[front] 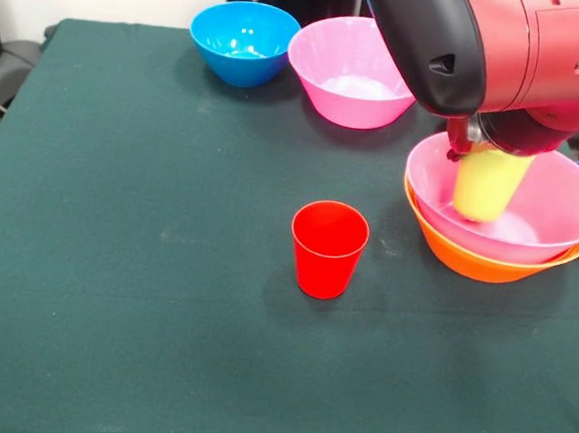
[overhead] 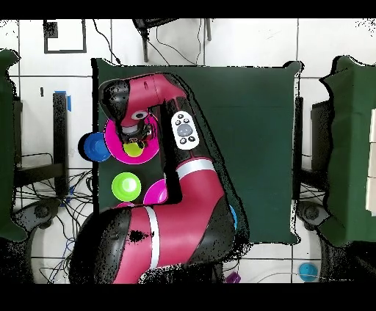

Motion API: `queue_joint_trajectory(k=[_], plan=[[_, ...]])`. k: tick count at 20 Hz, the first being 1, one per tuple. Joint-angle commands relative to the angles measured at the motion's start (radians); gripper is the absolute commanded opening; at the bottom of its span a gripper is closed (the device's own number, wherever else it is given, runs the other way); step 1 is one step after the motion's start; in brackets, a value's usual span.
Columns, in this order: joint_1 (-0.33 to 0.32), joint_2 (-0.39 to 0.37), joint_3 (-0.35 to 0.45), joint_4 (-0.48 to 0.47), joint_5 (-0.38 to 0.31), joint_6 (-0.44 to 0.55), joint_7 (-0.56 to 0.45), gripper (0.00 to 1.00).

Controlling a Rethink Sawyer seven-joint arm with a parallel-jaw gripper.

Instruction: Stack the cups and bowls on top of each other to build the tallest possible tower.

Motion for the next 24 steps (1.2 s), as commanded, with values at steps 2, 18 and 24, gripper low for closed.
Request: queue_joint_trajectory(k=[2,18,24], plan=[[0.001,-0.046,0.019,0.108,-0.006,-0.047,-0.093,0.0],[-0.003,0.026,0.04,-0.003,-0.036,-0.139,-0.105,0.0],[-0.016,0.057,0.052,-0.012,-0.023,-0.197,-0.117,0.0]])
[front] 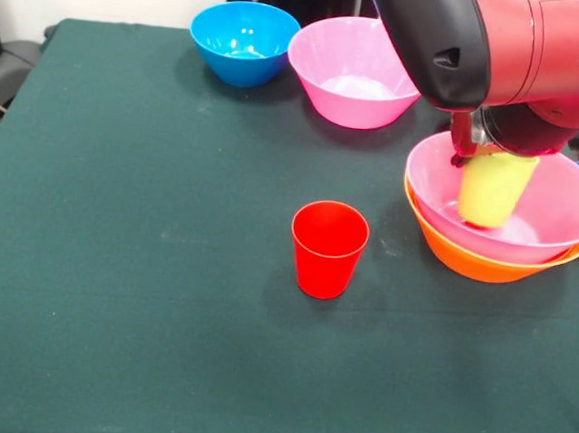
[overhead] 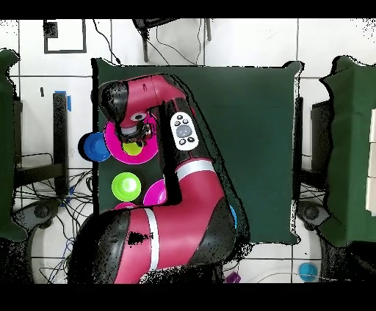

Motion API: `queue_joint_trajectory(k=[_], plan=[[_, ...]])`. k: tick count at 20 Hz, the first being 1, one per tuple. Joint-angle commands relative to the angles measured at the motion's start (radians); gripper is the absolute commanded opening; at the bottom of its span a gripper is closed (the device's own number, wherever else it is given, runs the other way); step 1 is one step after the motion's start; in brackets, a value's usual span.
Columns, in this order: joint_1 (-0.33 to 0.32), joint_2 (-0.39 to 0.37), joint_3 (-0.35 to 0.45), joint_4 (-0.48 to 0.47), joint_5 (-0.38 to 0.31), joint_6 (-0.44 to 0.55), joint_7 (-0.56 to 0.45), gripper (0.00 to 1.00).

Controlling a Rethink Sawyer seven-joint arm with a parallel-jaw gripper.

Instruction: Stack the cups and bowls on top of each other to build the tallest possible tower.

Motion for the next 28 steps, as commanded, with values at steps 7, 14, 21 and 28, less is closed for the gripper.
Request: queue_joint_trajectory(k=[7,14,21,28], plan=[[-0.009,0.065,0.053,-0.016,-0.004,-0.137,-0.114,0.0],[-0.007,0.038,0.05,0.026,0.021,-0.107,-0.108,0.0],[0.001,0.027,0.036,0.033,0.012,-0.1,-0.105,0.0],[0.004,0.02,0.028,0.043,0.007,-0.085,-0.106,0.0]])
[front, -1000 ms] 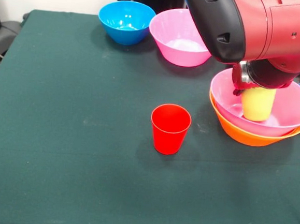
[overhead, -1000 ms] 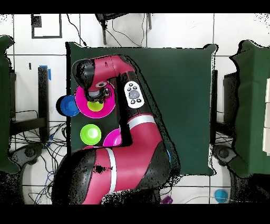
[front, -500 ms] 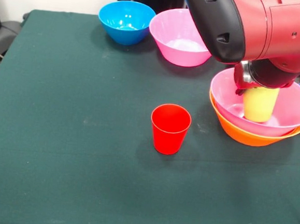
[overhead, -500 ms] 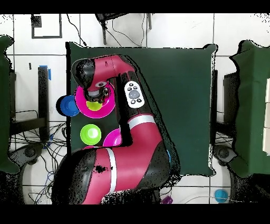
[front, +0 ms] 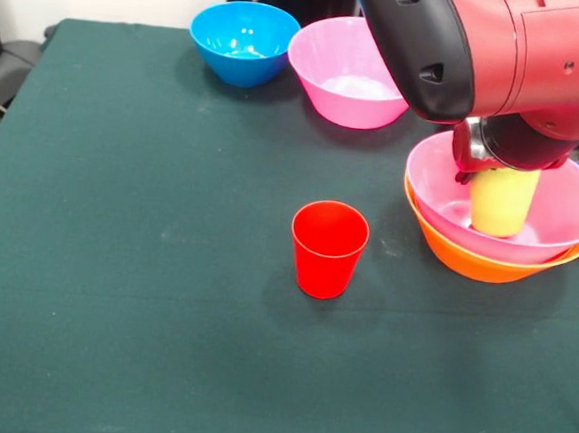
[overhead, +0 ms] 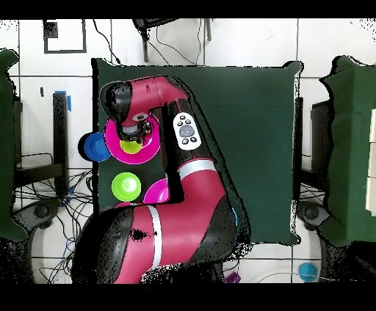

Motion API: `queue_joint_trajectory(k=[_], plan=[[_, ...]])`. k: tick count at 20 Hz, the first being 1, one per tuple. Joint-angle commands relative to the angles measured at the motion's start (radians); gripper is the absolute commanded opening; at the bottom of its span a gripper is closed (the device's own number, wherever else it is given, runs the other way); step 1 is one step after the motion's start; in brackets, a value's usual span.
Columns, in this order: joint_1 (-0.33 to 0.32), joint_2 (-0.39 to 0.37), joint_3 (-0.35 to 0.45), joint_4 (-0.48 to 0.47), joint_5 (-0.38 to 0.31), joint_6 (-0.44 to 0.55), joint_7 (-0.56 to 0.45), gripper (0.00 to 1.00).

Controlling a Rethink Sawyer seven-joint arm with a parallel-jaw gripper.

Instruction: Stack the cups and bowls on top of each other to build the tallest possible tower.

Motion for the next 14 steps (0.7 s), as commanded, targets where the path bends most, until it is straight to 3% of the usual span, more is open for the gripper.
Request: queue_joint_trajectory(k=[1,14], plan=[[0.01,0.001,0.027,0.048,-0.018,-0.026,-0.106,0.0],[0.014,0.004,0.022,0.037,-0.016,-0.013,-0.095,0.0]])
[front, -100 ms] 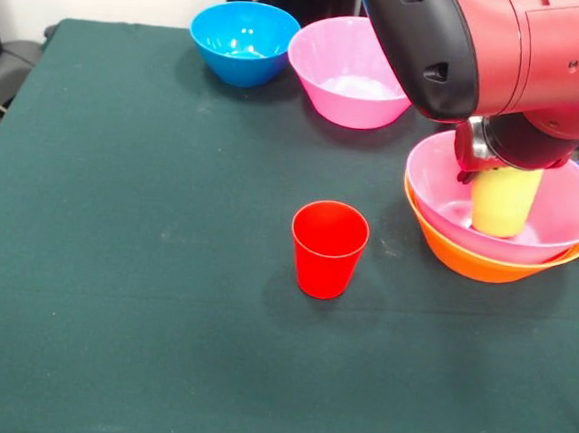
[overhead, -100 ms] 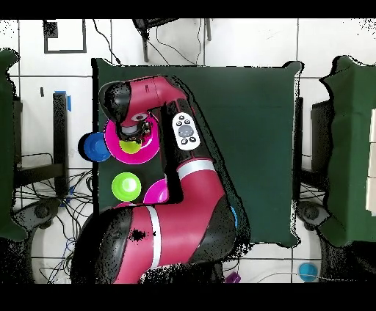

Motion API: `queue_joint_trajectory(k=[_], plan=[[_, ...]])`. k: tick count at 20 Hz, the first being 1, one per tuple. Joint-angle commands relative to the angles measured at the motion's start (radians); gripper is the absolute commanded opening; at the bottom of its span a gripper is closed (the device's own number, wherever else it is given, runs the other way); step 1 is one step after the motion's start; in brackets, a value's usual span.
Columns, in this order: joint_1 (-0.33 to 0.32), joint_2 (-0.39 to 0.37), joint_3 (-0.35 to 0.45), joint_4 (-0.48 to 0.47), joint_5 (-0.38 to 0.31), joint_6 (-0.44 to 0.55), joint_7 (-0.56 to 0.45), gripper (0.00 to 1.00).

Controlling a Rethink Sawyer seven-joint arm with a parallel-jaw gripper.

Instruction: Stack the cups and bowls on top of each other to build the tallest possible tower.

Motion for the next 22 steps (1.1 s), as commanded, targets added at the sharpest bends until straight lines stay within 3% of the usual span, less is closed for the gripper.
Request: queue_joint_trajectory(k=[1,22], plan=[[0.011,0.005,0.022,0.037,-0.016,-0.012,-0.094,1.0],[0.011,0.0,0.017,0.035,-0.014,-0.027,-0.072,1.0]])
